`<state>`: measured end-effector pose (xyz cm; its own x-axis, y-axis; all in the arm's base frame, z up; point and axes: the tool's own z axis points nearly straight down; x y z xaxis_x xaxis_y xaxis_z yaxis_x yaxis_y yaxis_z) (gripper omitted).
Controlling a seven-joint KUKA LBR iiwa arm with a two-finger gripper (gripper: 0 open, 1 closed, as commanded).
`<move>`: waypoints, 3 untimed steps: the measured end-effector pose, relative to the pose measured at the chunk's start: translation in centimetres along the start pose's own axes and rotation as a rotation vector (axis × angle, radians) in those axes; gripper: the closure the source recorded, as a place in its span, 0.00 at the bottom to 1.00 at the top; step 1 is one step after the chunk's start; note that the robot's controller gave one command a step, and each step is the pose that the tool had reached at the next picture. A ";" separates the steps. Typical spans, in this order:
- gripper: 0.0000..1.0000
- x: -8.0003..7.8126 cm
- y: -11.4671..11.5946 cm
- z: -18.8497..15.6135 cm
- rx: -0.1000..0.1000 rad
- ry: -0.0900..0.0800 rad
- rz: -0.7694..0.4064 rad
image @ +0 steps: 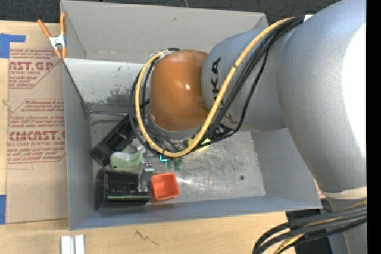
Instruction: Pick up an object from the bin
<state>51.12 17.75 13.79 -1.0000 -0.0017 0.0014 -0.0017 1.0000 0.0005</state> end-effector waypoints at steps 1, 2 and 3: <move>0.00 -0.1 0.0 -0.2 -0.001 -0.003 0.002; 0.00 -3.1 0.5 2.2 0.006 0.005 -0.072; 0.00 -3.1 0.5 2.1 0.004 0.000 -0.070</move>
Offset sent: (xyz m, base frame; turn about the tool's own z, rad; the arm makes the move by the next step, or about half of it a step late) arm 0.0355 0.0098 -0.0679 -0.1053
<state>54.18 18.23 11.64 -0.9974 -0.0714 0.0014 -0.0714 0.9974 -0.0039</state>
